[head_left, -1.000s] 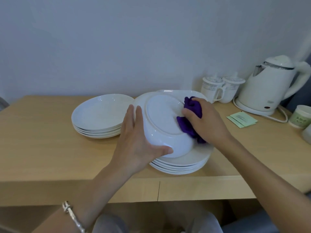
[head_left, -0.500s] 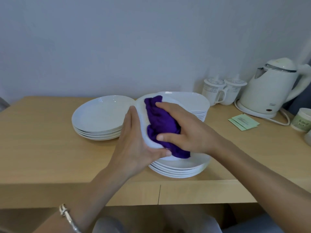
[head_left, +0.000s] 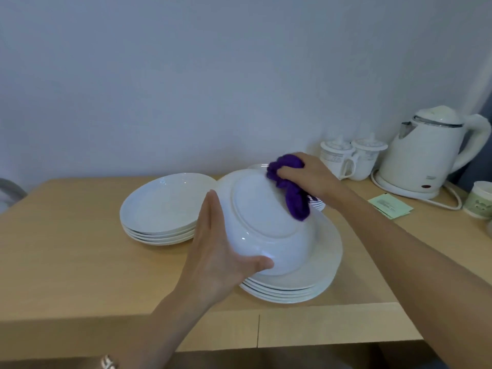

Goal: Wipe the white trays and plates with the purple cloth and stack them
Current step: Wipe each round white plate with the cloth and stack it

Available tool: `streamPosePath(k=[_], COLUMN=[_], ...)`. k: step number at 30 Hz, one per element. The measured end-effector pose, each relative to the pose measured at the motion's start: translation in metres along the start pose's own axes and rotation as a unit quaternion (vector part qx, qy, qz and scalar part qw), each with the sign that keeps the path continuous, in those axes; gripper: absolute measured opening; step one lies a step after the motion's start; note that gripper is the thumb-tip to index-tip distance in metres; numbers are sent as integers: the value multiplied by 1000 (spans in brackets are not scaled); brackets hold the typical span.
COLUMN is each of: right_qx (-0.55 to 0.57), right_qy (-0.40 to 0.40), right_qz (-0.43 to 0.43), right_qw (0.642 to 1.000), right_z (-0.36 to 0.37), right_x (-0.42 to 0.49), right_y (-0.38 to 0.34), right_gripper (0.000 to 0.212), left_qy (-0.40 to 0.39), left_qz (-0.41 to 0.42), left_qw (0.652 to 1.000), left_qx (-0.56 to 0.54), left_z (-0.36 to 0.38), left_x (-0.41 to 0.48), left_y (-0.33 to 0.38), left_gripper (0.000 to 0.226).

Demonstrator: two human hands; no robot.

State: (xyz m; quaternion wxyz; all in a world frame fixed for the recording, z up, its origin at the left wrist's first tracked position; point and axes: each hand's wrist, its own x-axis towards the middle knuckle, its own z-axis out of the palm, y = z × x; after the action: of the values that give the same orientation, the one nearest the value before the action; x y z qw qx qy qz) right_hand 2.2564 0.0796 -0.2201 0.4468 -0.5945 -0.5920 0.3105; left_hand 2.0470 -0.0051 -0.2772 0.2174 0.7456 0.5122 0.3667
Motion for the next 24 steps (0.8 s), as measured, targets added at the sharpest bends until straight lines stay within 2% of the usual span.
streamPosePath(k=[2,5,9,11,14,16,18,20,22,24], right_qx=[30,-54,-86,-121,-128,-121,-142,-157,-154,-153], right_qy=[22,48,82,70,19,9,8,12,17,16], right_qz=[11,-7,-57,-91,-145,-170,-190,-194,-189,-191], right_qw=[999,997,991,986,981,978,971,968,970,969], right_z=[-8,-10,9,21,39,48,55,57,57,54], right_x=[-27,-66,-104,-115,-124,-122,-117,-114,-117,-121], right_y=[17,25,24,22,12,1,-9,-11,-8,-3], right_gripper=[33,40,39,45,58,59,59,59,58,59], left_qy=[10,12,2,-9,-26,-42,-17,46,94,101], left_qz=[5,-1,-6,-4,10,-16,-65,-125,-183,-226], left_qw=[1000,1000,1000,1000,998,991,968,926,890,853], left_qx=[0,9,19,25,-58,-128,-240,-353,-408,-460], left_z=[0,-1,1,2,-3,-9,-14,-17,-21,-28], left_x=[2,4,5,5,0,-7,-6,3,13,25], left_y=[-2,-3,-4,-6,-6,-3,-2,-4,-5,-4], left_gripper=[126,115,128,134,121,110,89,75,77,56])
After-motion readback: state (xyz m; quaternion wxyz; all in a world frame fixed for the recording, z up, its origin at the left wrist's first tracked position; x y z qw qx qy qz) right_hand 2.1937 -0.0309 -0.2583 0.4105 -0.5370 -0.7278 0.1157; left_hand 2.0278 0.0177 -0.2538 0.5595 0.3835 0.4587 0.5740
